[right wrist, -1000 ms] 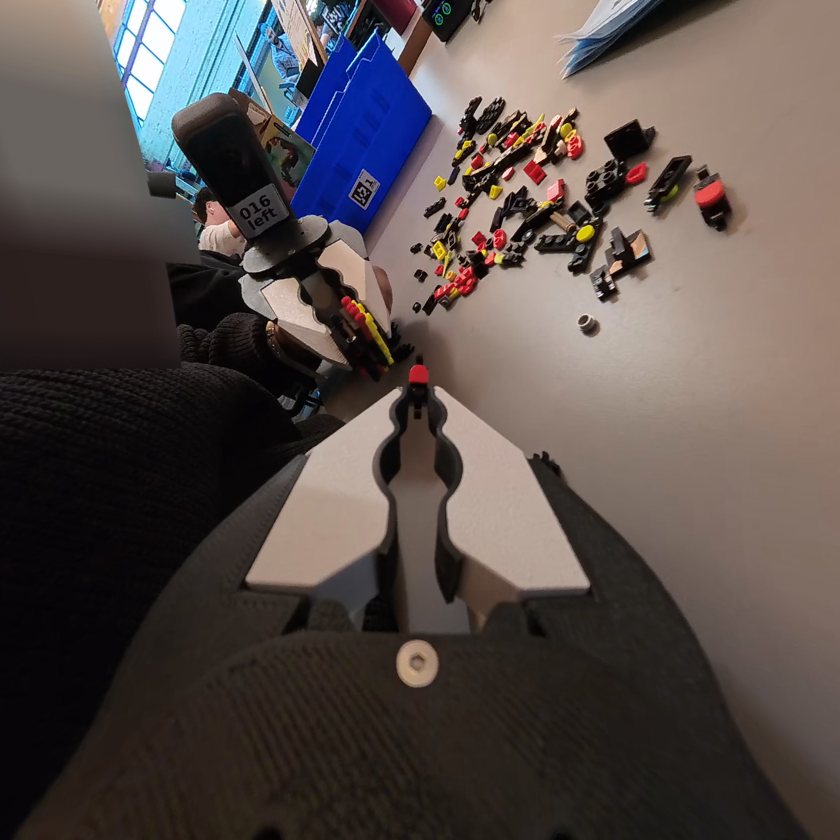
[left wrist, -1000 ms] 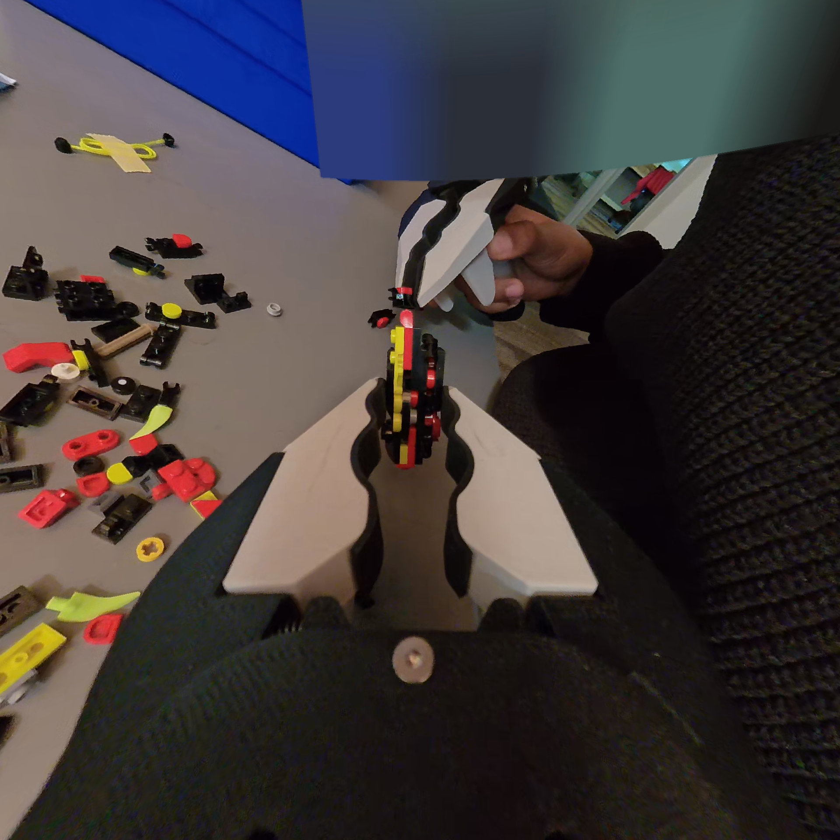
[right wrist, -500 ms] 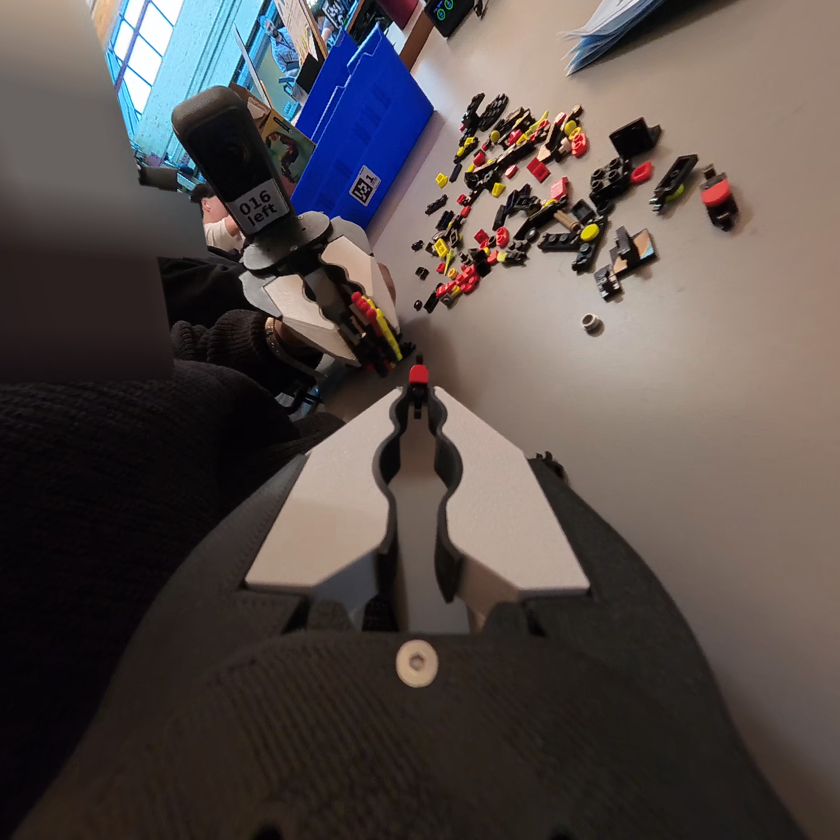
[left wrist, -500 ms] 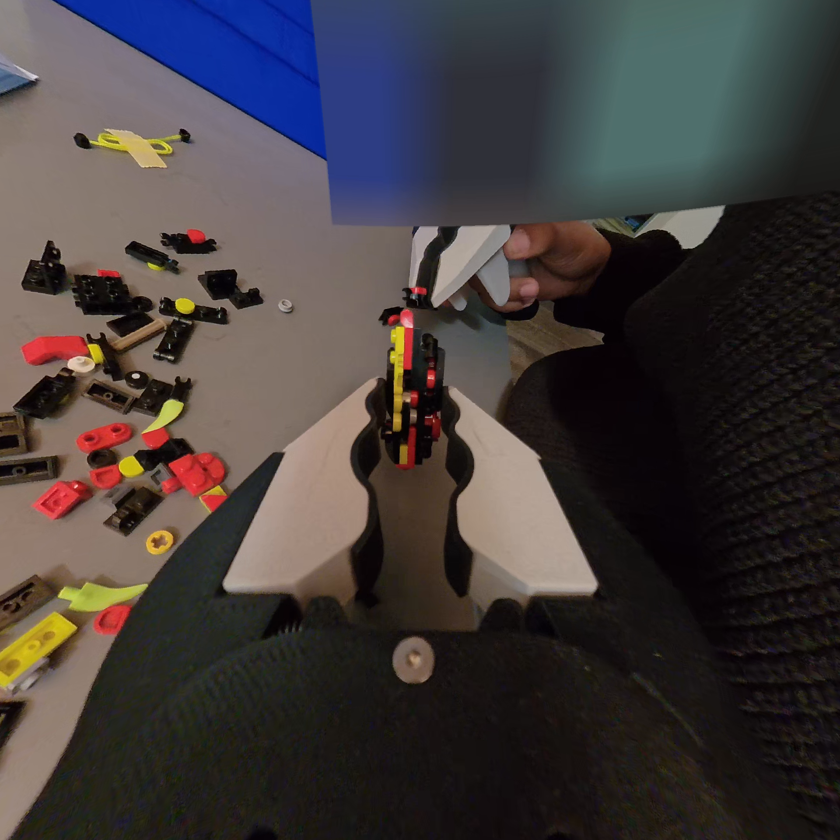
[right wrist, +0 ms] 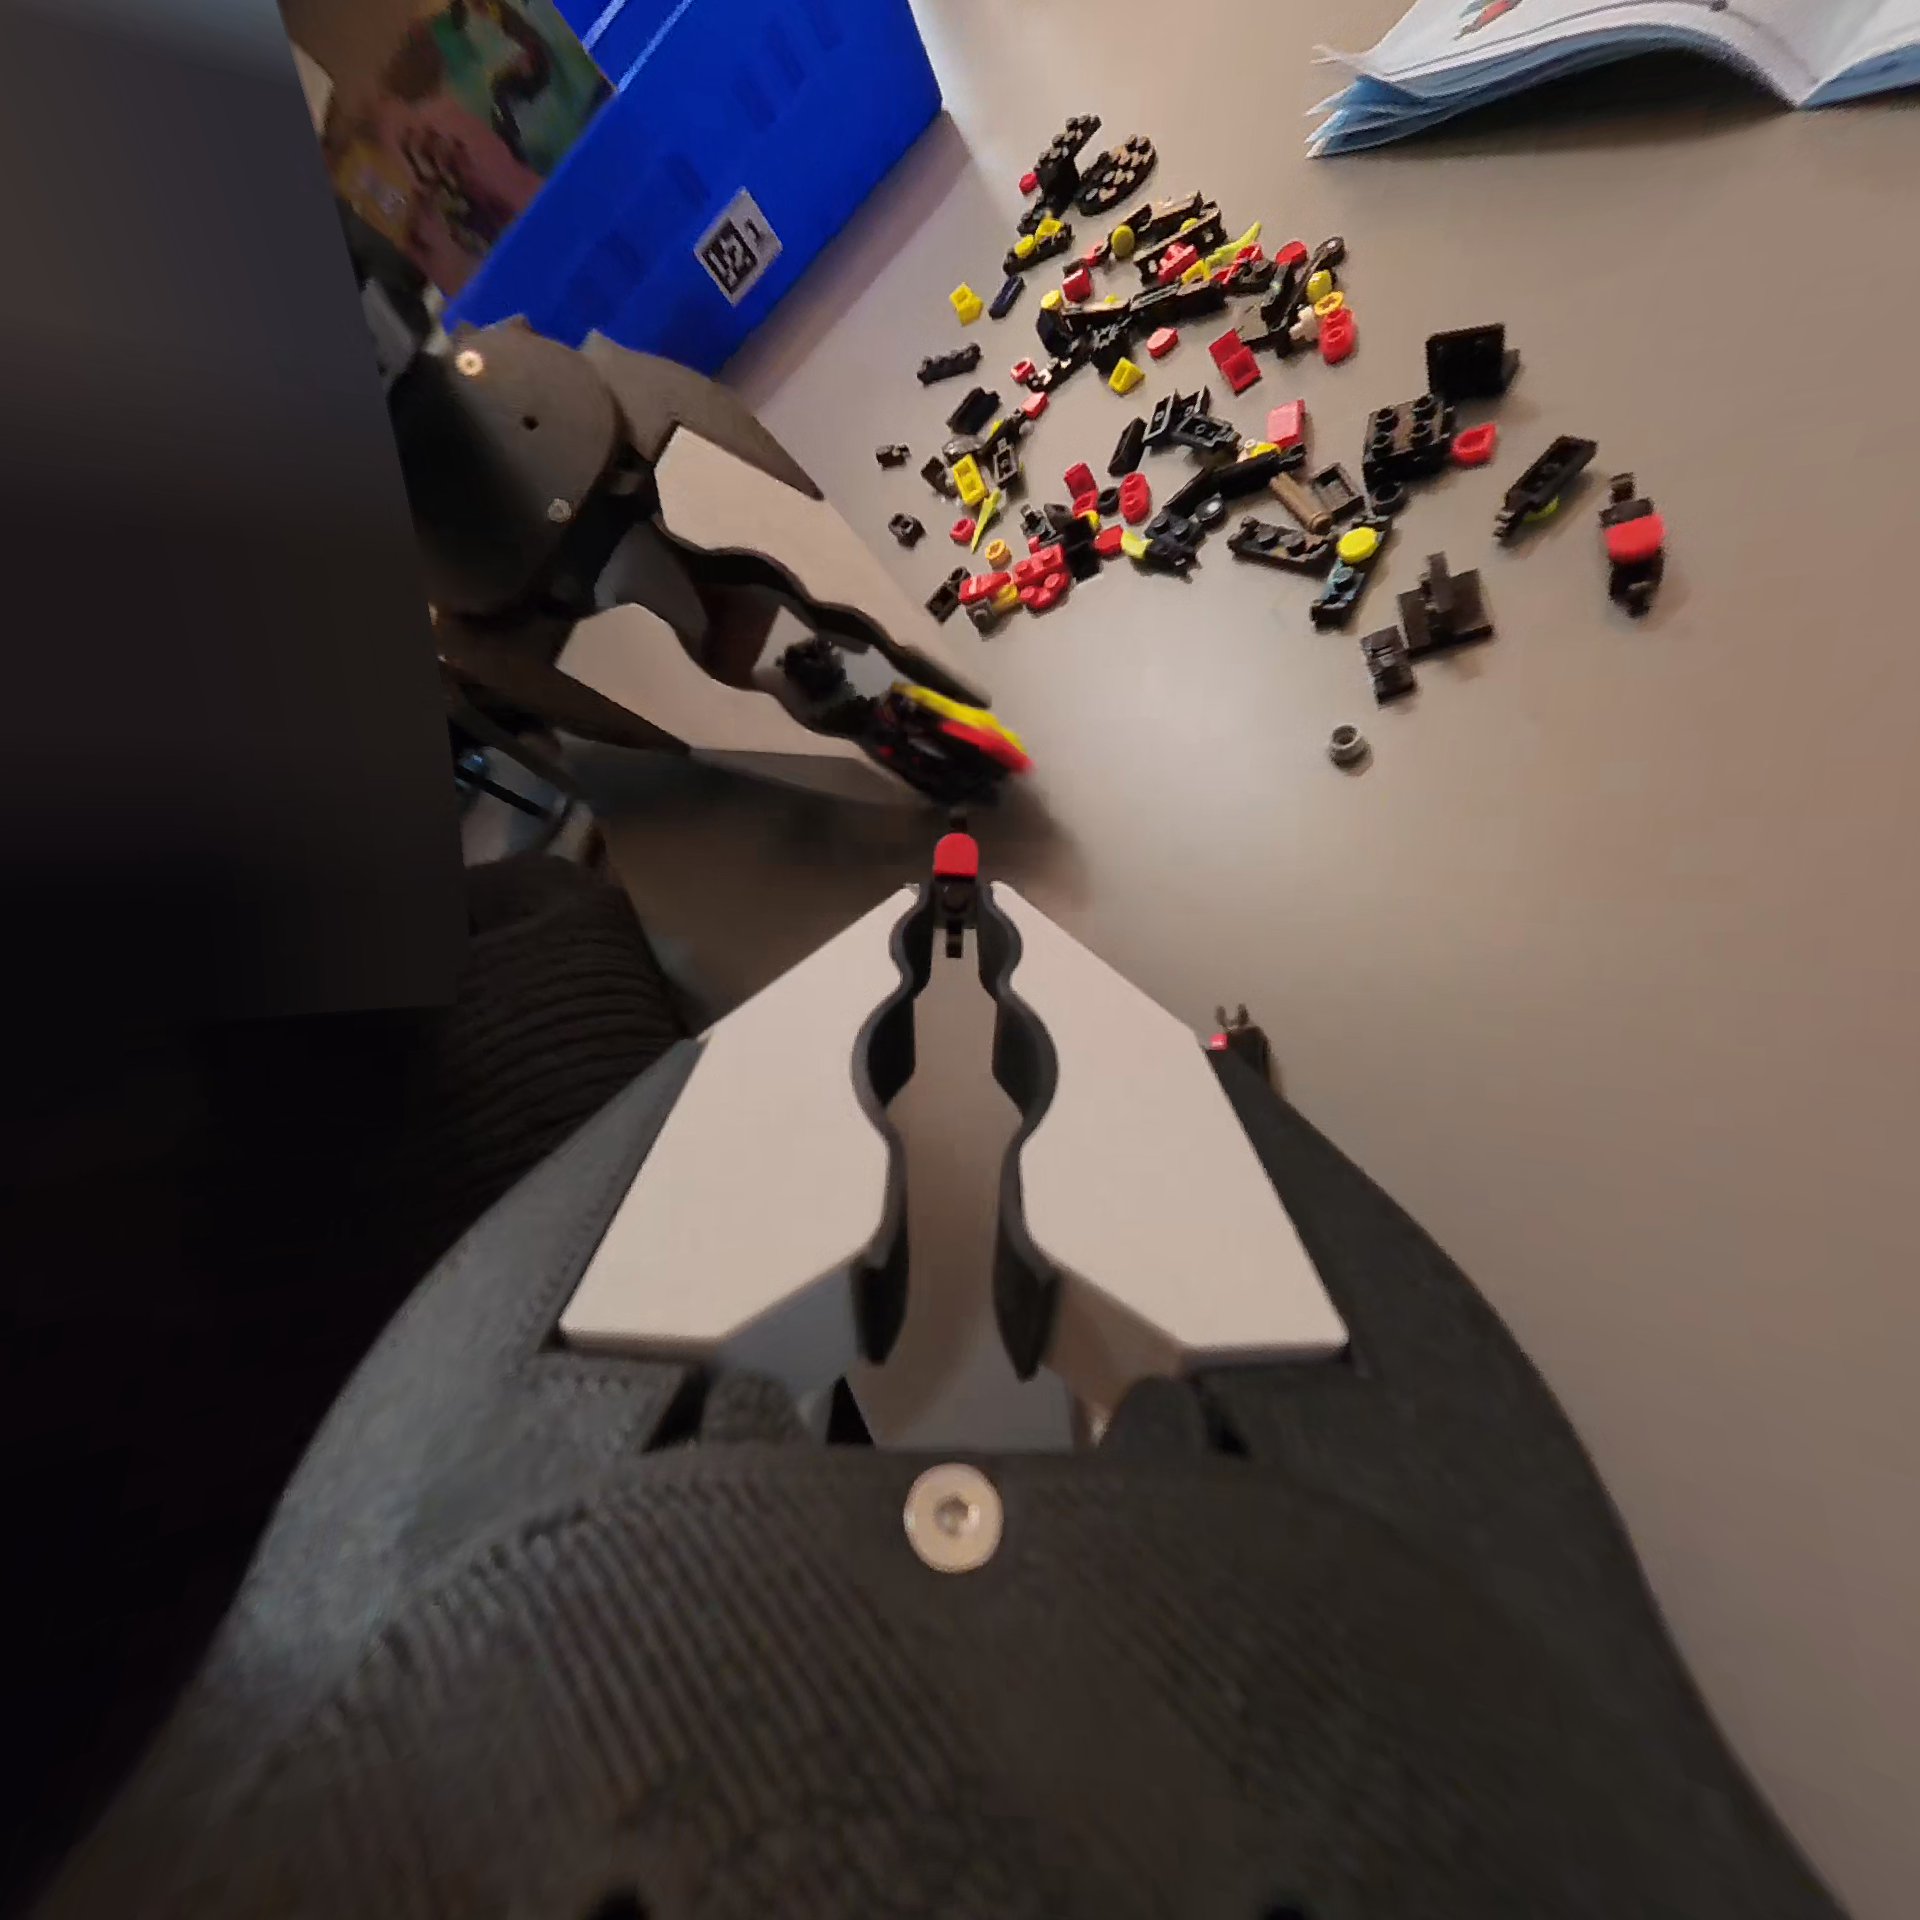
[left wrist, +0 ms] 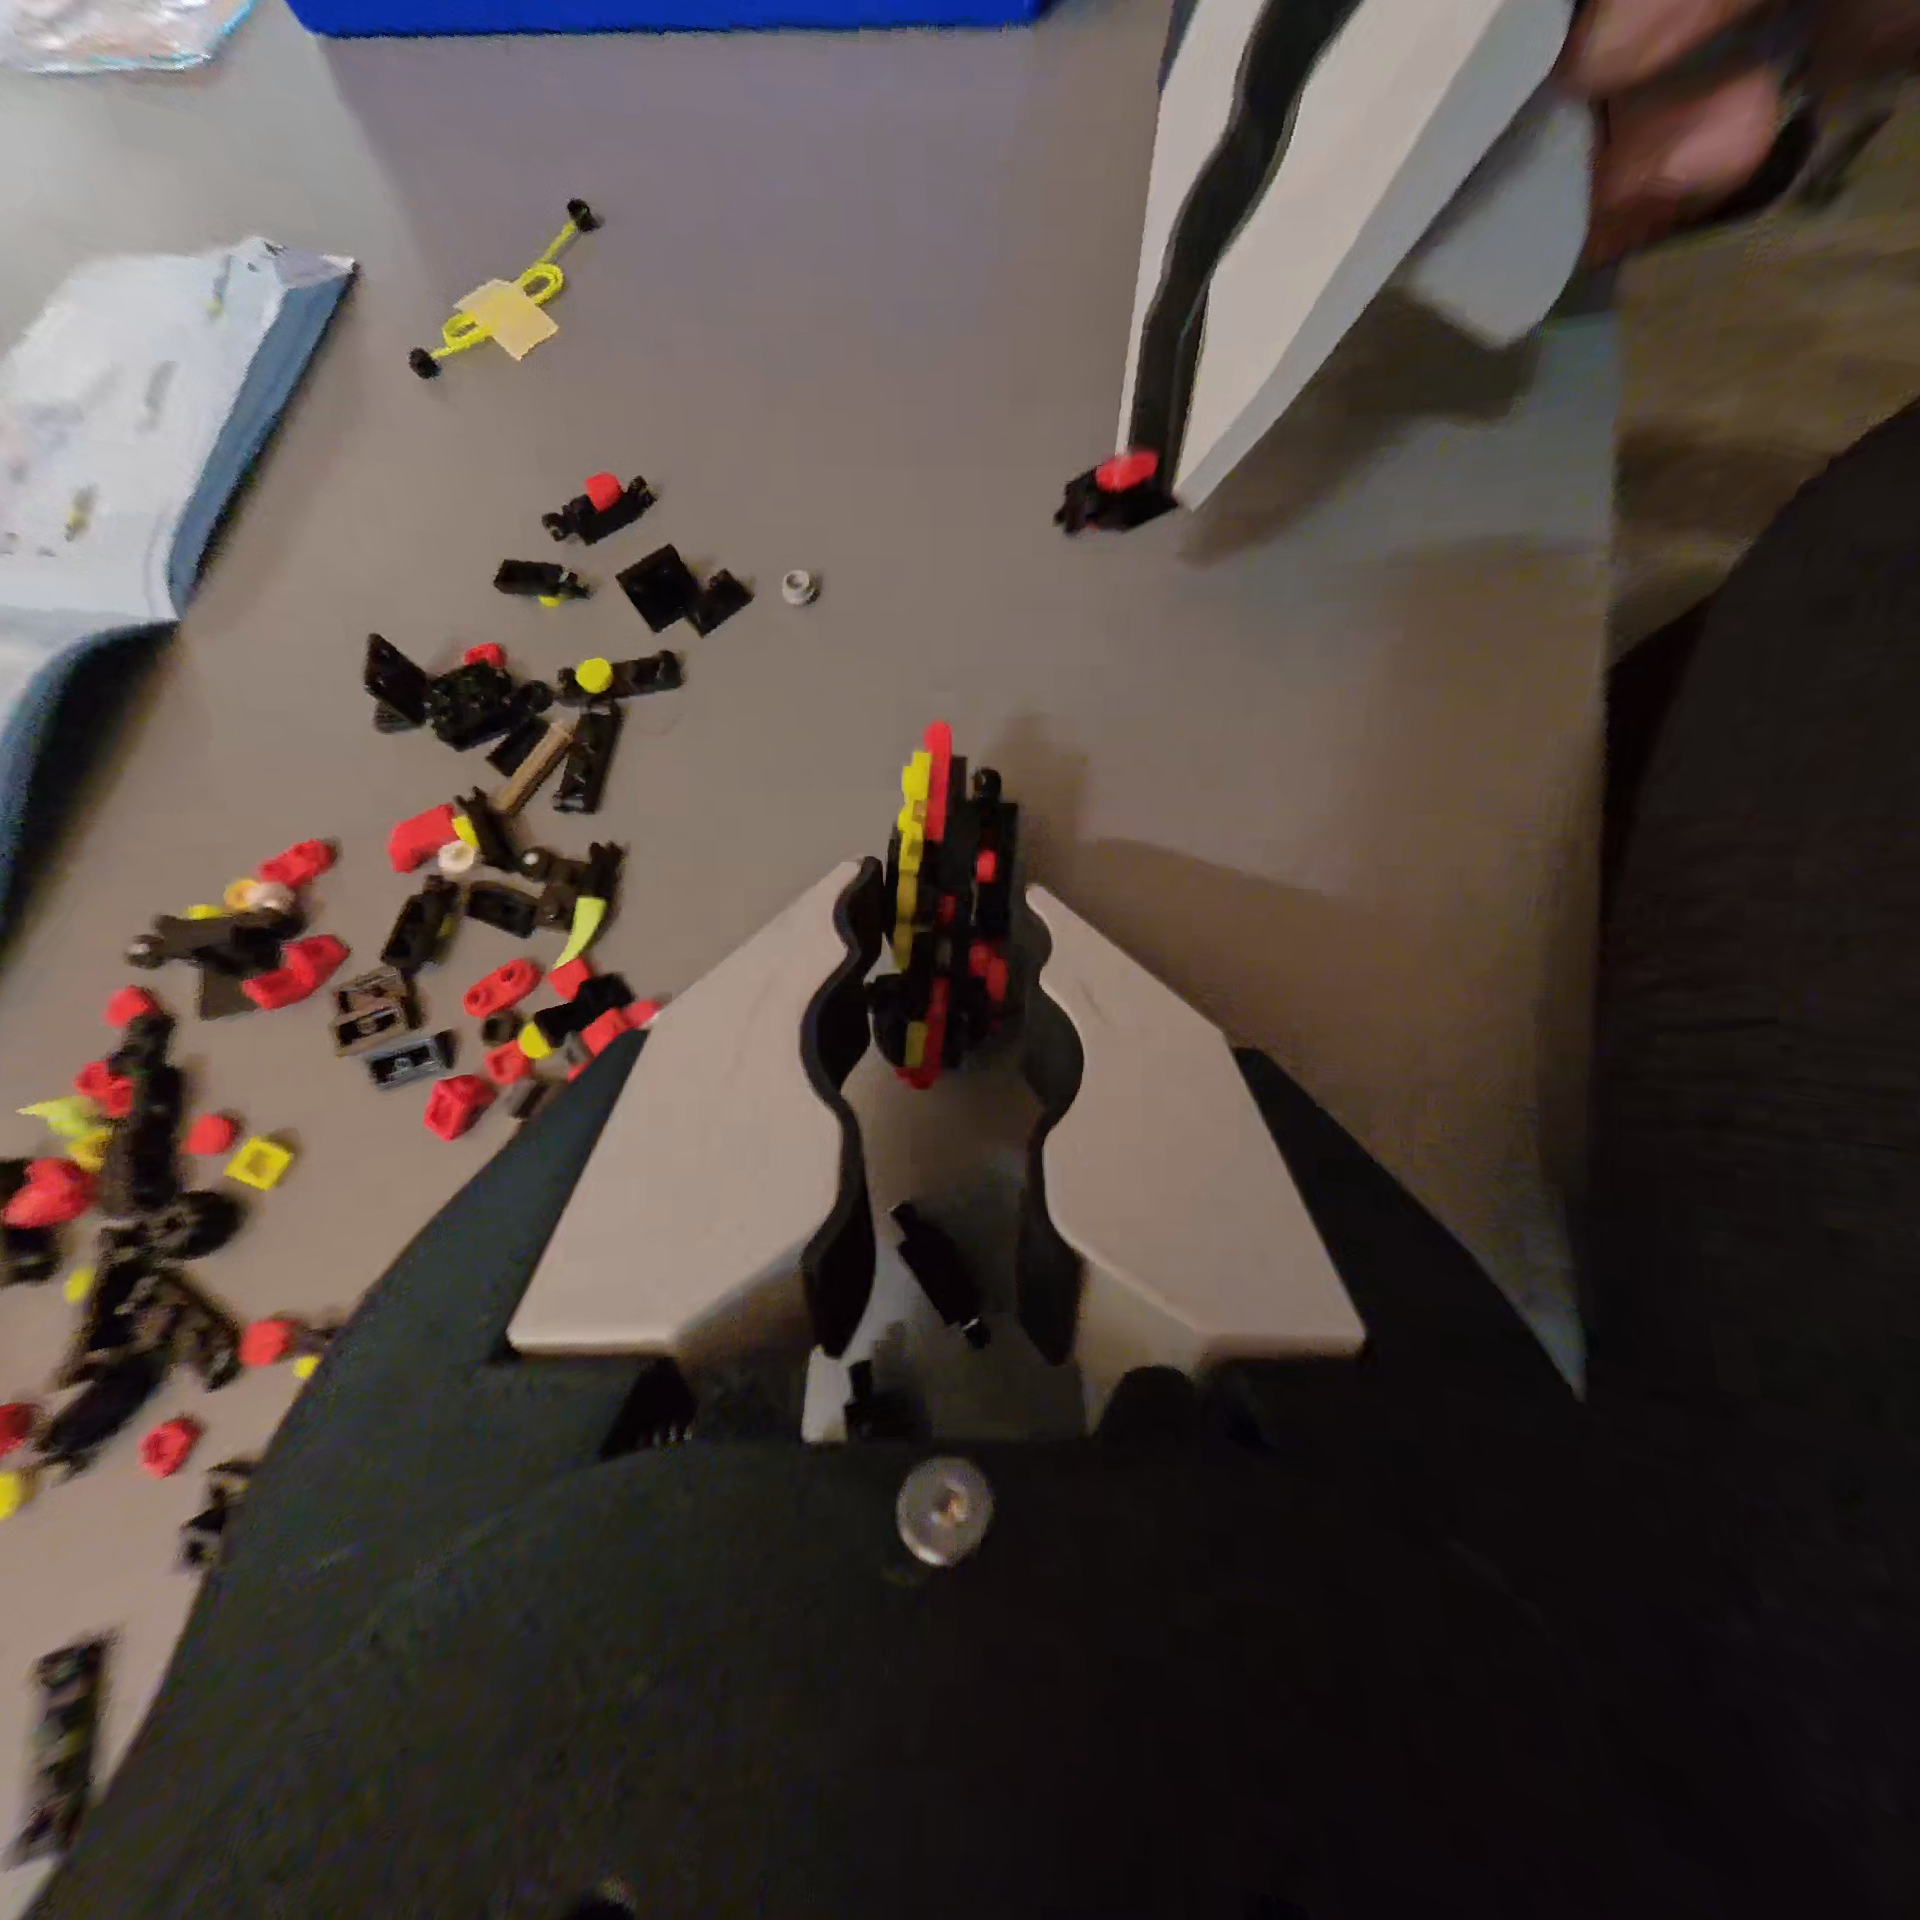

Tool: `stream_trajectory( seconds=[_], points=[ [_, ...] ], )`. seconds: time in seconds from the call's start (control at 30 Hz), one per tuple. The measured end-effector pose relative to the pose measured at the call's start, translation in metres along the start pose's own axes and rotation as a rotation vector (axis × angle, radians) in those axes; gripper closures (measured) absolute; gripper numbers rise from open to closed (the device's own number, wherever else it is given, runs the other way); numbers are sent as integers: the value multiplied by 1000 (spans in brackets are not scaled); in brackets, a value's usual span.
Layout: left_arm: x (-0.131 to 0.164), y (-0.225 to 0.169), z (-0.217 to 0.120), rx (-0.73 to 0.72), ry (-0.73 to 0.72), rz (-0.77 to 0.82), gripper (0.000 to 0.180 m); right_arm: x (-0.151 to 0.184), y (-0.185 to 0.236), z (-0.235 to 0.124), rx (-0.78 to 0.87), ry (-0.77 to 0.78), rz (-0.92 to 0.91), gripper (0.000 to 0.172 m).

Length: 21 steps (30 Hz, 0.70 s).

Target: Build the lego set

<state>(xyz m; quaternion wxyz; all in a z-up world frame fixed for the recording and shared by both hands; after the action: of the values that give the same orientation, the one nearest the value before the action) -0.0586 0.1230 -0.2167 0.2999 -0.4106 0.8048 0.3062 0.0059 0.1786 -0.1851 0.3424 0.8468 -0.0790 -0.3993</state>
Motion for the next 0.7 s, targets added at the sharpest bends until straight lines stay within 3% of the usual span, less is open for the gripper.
stream_trajectory(
  seconds=[0.2,0.43,0.7],
  points=[
    [0,-2,2,-90,48,145,159,3,5,-2,26,3,-46,166],
    [-3,0,-3,-101,31,129,155,3,6,-3,43,0,-64,166],
    [-9,-8,-8,-1,-34,9,142,5,7,-2,72,9,-97,166]
  ],
)
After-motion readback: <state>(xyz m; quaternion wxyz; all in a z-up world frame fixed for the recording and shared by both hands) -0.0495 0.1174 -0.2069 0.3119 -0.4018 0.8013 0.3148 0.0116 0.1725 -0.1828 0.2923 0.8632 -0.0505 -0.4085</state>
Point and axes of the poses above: each gripper's, where its closed fingertips meet, z out along the fingers, x out of its underside, y = z × x across the jaws, the point moved 2 cm from there along -z, back along the fingers, and after that the axes turned 11 degrees about z, right-handed, at the moved point
